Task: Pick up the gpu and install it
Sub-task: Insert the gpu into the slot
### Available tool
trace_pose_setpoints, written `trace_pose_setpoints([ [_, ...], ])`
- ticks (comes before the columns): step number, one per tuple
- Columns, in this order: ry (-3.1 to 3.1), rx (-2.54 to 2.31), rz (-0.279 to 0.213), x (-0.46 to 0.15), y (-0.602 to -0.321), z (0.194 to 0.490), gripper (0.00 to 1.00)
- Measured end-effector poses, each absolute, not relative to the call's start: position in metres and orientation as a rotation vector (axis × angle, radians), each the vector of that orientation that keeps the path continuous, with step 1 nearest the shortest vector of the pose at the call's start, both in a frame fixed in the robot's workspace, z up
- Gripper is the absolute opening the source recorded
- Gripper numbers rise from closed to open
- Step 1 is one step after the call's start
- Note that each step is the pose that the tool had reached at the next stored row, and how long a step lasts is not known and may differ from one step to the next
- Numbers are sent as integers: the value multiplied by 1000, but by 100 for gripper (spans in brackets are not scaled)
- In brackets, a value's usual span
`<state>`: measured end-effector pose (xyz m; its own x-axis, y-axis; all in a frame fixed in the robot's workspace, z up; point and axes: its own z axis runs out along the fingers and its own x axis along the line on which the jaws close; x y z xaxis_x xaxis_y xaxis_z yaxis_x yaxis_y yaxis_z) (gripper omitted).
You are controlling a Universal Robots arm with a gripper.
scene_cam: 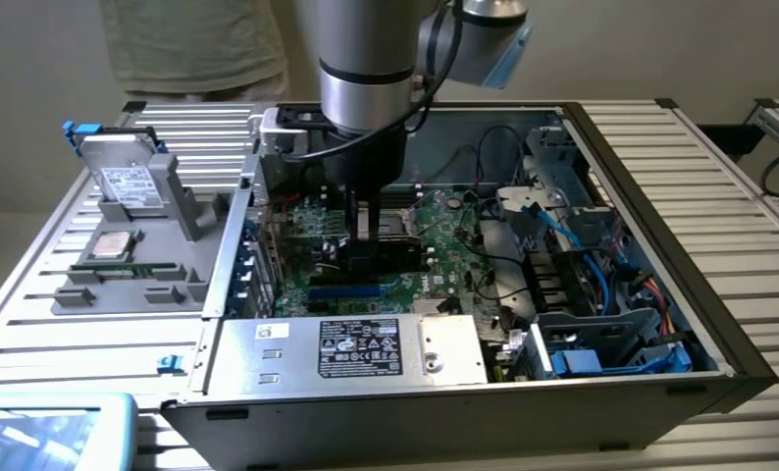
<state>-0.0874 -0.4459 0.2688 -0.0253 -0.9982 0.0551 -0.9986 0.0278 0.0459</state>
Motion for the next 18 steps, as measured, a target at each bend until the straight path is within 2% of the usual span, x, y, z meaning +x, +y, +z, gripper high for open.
trace_pose_setpoints([
  [18, -2213, 2156, -26, -100, -452, 255, 29],
])
